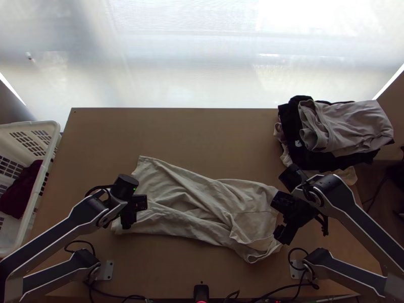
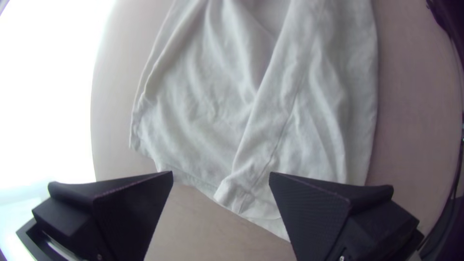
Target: Fold the t-shirt
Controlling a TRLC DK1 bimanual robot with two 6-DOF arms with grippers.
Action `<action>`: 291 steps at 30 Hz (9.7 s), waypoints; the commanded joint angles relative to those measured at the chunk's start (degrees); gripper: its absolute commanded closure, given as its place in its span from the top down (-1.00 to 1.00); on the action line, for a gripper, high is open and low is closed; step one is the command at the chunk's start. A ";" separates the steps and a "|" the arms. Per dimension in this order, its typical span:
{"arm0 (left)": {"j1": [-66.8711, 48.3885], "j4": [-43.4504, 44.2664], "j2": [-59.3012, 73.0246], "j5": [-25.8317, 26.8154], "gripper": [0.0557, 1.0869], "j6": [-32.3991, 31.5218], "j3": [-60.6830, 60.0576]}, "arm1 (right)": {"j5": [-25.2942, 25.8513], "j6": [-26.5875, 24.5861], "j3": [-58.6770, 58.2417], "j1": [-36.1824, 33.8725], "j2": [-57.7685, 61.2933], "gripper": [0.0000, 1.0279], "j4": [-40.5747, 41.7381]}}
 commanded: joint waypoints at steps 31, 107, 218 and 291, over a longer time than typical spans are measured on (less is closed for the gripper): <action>4.78 -5.91 3.88 5.85 -0.90 7.46 4.98 | -0.30 4.89 -2.94 2.46 0.51 0.65 0.91; 30.09 -15.05 26.29 6.64 -0.92 -0.45 44.27 | -0.74 3.66 13.94 20.57 30.83 0.44 22.71; 33.96 -9.69 11.70 5.67 -0.92 4.56 27.57 | 26.86 -4.25 -13.31 37.70 11.76 0.82 46.44; 66.30 23.27 -56.76 65.52 -0.92 -69.00 23.62 | -0.74 23.26 22.02 -18.19 -36.49 -0.95 27.45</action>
